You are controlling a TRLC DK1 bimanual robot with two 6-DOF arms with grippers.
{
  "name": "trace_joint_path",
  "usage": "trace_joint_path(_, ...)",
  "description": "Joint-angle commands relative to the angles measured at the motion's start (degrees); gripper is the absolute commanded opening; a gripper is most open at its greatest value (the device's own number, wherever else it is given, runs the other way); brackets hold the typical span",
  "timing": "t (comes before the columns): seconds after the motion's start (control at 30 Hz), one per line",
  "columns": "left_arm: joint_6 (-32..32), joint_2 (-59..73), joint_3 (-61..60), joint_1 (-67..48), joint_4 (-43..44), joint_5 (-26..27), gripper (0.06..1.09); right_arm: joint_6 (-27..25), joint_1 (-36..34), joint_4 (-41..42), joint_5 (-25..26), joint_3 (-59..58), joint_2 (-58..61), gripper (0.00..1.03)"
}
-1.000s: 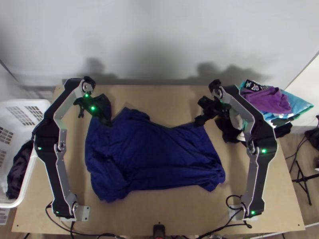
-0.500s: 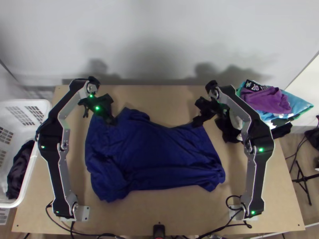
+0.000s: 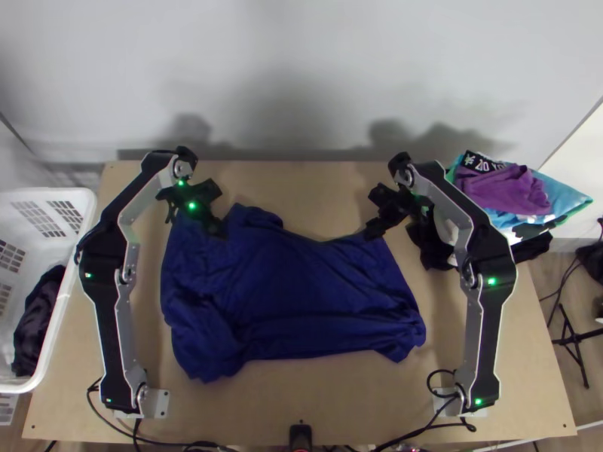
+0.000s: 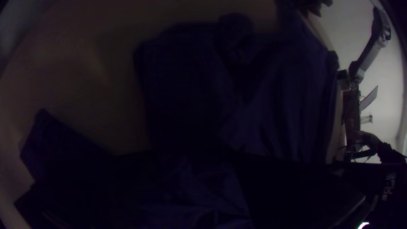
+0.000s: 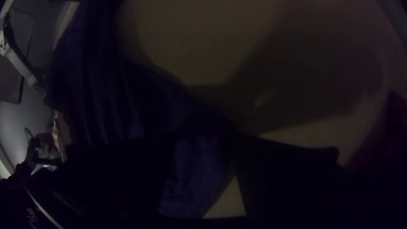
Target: Fold the t-shirt
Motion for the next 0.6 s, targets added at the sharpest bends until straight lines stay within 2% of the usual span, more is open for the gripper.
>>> trace_joint_path(0.0, -0.01, 0.96, -0.12, -0.7, 1.5, -1.08, 0.94, -0.43, -0.12, -0.1, 0.0, 0.09, 0.21, 0.52)
trace_joint_path(0.1, -0.1, 1.22, -0.12, -0.87, 2.12, -2.22, 0.82, -0.69, -0.03, -0.36, -0.88, 0.0, 0.29, 0.39)
trace_joint_path(0.2, -0.81, 1.4, 0.05, -0.96, 2.12, -2.48, 0.54, -1.4, 0.06, -0.98, -2.11, 0.0, 0.47, 0.23)
trace_joint_path(0.3, -2.21, 1.75, 0.05, -0.79, 2.12, -2.92, 0.33, -1.66, -0.03, -1.24, -2.9, -0.08, 0.82, 0.03)
trace_joint_path(0.5, -3.0, -0.62, 1.2, 1.59, 1.68, -2.57, 0.11, -1.4, -0.65, -1.95, -2.99, 0.44, 0.38, 0.03)
trace_joint_path(0.57, -5.29, -2.56, 4.01, 3.61, 1.85, -0.37, 0.1, -0.87, -1.88, -2.03, -3.08, 2.29, -0.76, 0.03)
